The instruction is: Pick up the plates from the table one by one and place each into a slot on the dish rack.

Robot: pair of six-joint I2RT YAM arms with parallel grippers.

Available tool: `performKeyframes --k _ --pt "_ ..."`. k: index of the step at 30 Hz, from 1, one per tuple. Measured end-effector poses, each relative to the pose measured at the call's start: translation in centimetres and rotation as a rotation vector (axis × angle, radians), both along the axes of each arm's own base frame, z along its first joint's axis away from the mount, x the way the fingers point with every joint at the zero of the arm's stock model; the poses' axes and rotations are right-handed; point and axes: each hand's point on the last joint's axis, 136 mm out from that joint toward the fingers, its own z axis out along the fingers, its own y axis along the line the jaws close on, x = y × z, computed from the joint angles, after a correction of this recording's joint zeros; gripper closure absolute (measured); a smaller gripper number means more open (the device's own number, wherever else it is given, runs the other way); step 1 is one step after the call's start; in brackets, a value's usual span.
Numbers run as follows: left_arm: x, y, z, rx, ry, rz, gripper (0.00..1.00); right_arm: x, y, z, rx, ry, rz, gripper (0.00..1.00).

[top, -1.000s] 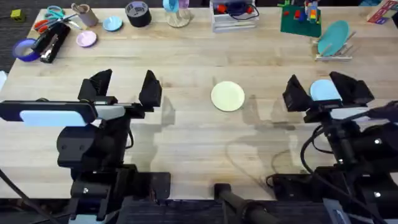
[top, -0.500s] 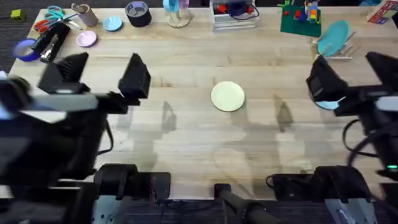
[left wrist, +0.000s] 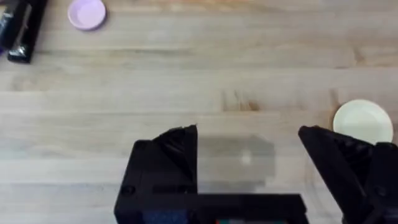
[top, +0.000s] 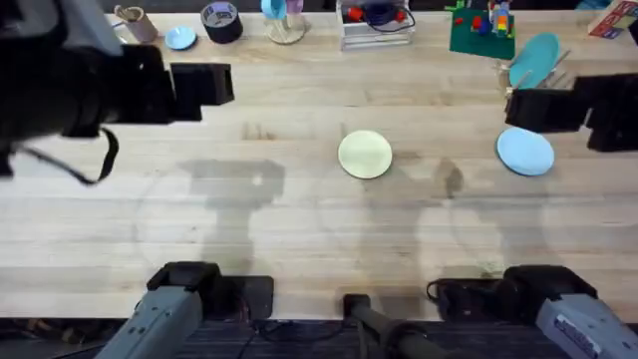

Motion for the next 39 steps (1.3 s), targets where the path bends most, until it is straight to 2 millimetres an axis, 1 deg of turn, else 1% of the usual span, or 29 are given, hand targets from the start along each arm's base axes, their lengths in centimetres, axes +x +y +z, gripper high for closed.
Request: performKeyframes --k 4,9,12,17,18,19,20,23,24,25,26,29,34,39 --pt "1.0 0.0 -1.6 0.0 0.12 0.0 0.008 0.8 0.0 -1.1 0.0 0.123 0.0 0.006" --pt "2.0 -0.1 -3.1 -0.005 0.193 -0.004 0.008 1.6 0.0 -3.1 0.0 0.23 0.0 0.007" --pt "2.1 -0.1 -3.8 -0.006 0.226 -0.005 0.008 1.9 0.0 -3.7 0.0 0.26 0.0 0.006" --pt "2.2 -0.5 -4.3 -0.023 0.246 -0.018 0.008 2.0 0.0 -4.1 0.0 0.277 0.0 0.007" --pt "2.2 -0.6 -4.3 -0.028 0.247 -0.017 0.054 2.0 0.0 -4.1 0.0 0.278 0.0 0.007" --pt "2.2 -0.6 -4.3 -0.03 0.248 -0.02 0.171 2.0 0.0 -4.1 0.0 0.279 0.0 0.007" --pt "2.3 -0.6 -4.3 -0.033 0.248 -0.019 0.317 2.0 0.0 -4.2 0.0 0.279 0.0 0.007" --pt "2.3 -0.8 -4.3 -0.039 0.247 -0.023 0.808 2.0 0.0 -4.2 0.0 0.282 0.0 0.007" --pt "2.3 -0.9 -4.2 -0.042 0.246 -0.03 0.914 2.0 0.0 -4.2 0.0 0.282 0.0 0.007" --pt "2.3 -1.1 -4.2 -0.051 0.245 -0.035 0.948 2.0 0.0 -4.2 0.0 0.282 0.0 0.007" --pt "2.3 -1.3 -4.1 -0.064 0.244 -0.046 0.956 2.0 0.0 -4.2 0.0 0.282 0.0 0.007" --pt "2.2 -2.6 -4.0 -0.124 0.244 -0.091 0.959 2.0 0.0 -4.2 0.0 0.282 0.0 0.008" --pt "1.9 -5.6 -3.3 -0.272 0.24 -0.191 0.958 2.0 0.0 -4.2 0.0 0.282 0.0 0.008" --pt "2.5 -7.9 -2.7 -0.416 0.242 -0.247 0.958 2.0 0.0 -4.2 0.0 0.282 0.0 0.008"
